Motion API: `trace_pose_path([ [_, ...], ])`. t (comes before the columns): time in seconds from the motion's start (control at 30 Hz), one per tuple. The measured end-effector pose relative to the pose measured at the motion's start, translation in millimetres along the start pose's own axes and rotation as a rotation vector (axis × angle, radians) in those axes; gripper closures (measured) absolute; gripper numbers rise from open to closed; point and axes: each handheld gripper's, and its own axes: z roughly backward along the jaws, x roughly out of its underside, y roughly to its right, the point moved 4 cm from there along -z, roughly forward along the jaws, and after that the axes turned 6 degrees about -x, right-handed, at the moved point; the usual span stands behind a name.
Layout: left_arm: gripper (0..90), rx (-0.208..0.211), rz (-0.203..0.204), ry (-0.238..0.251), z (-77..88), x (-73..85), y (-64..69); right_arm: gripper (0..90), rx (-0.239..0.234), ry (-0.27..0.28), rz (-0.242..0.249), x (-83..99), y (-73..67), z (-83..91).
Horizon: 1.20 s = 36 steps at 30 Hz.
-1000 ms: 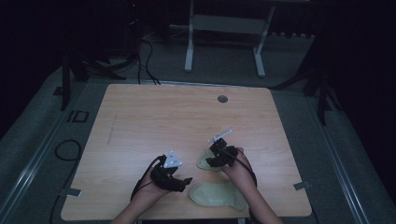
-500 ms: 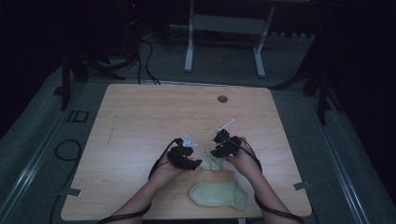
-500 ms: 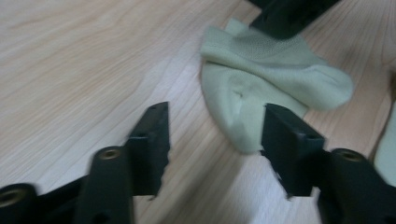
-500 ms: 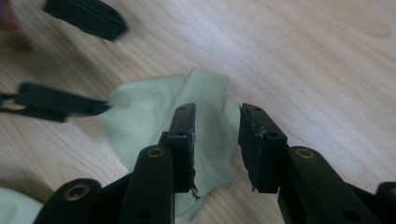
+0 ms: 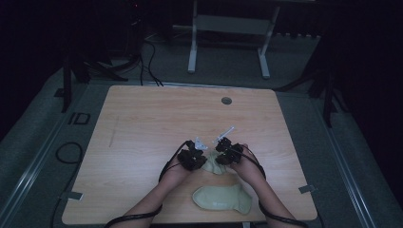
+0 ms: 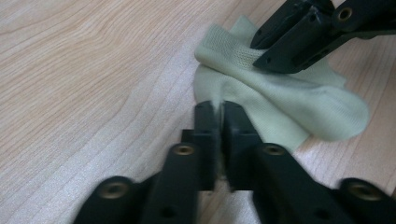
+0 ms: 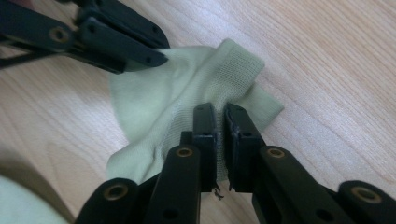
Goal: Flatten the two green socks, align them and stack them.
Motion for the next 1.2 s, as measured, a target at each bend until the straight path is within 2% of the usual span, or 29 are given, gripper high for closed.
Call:
trace_pose_path([
  [0.1, 87.2, 0.000, 0.000, -0.008, 2.2, -1.3, -0.3, 84.2, -0.003, 0.033, -0.005, -0.4, -0.8, 9.6],
  [0.23, 87.7, 0.010, 0.015, 0.004, 11.0, -3.4, -2.8, 84.1, -0.001, 0.094, -0.025, 2.8, 4.7, 34.2],
  [0.37, 87.7, -0.004, 0.015, 0.002, 18.6, -4.4, -7.5, 84.0, 0.005, 0.122, -0.054, 9.8, 14.8, 54.7],
  [0.5, 87.7, 0.004, 0.012, -0.007, 22.1, -3.9, -11.1, 83.9, 0.011, 0.132, -0.093, 22.1, 27.7, 64.1],
  [0.63, 87.6, 0.001, 0.002, -0.019, 20.6, -2.3, -13.1, 83.4, 0.015, 0.117, -0.129, 36.4, 40.8, 61.5],
  [0.87, 87.5, 0.010, 0.007, -0.035, 13.2, 0.6, -12.8, 82.9, 0.014, 0.061, -0.170, 53.1, 57.5, 43.6],
  [0.97, 87.5, 0.018, 0.019, -0.041, 10.8, 1.8, -12.5, 81.6, 0.013, 0.041, -0.182, 57.6, 62.2, 36.0],
  [1.03, 87.2, 0.042, 0.016, -0.055, 9.6, 2.3, -11.9, 77.9, 0.020, 0.030, -0.183, 59.6, 64.4, 32.8],
  [1.07, 86.4, 0.042, 0.010, -0.064, 9.6, 2.3, -12.1, 72.9, 0.025, 0.026, -0.185, 60.3, 65.7, 32.2],
  [1.1, 81.9, 0.025, 0.011, -0.056, 10.9, 1.6, -12.6, 70.2, 0.030, 0.027, -0.187, 60.5, 66.6, 32.8],
  [1.2, 73.4, -0.001, 0.027, -0.025, 18.6, -2.3, -13.2, 69.3, 0.038, 0.053, -0.185, 58.4, 65.1, 40.9],
])
